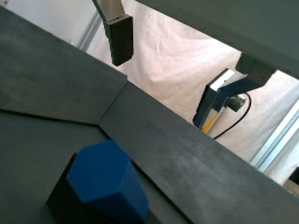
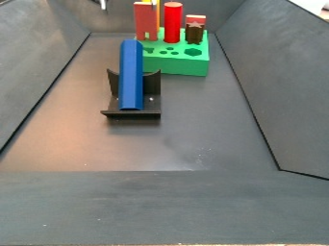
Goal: Pick up the hexagon object. Move up. Place the hexagon object on the fixture. Regrasp the hexagon object. Move to above the board. Insert the hexagon object.
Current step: Regrasp the hexagon object.
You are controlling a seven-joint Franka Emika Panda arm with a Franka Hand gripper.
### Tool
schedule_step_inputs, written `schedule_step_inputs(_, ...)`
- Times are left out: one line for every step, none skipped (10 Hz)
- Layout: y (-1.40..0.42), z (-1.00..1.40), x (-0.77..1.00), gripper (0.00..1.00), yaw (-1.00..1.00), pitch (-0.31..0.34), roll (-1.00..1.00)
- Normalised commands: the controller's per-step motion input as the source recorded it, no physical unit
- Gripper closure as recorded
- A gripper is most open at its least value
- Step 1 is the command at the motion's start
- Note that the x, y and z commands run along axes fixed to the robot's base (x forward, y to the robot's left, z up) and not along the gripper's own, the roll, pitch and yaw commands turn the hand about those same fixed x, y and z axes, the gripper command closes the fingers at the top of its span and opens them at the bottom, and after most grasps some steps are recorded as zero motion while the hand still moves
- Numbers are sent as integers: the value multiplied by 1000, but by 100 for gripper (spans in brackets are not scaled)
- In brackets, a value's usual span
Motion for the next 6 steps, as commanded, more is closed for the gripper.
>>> schedule_step_inputs(39,-1000,60,0,47,-120,60)
schedule_step_inputs(36,-1000,62,0,20,-122,64)
schedule_step_inputs(34,-1000,70,0,-12,-120,62)
schedule_step_inputs(32,-1000,72,0,-29,-107,59)
schedule_step_inputs(24,-984,75,0,-49,-87,60)
schedule_step_inputs(19,-868,71,0,-53,-75,61)
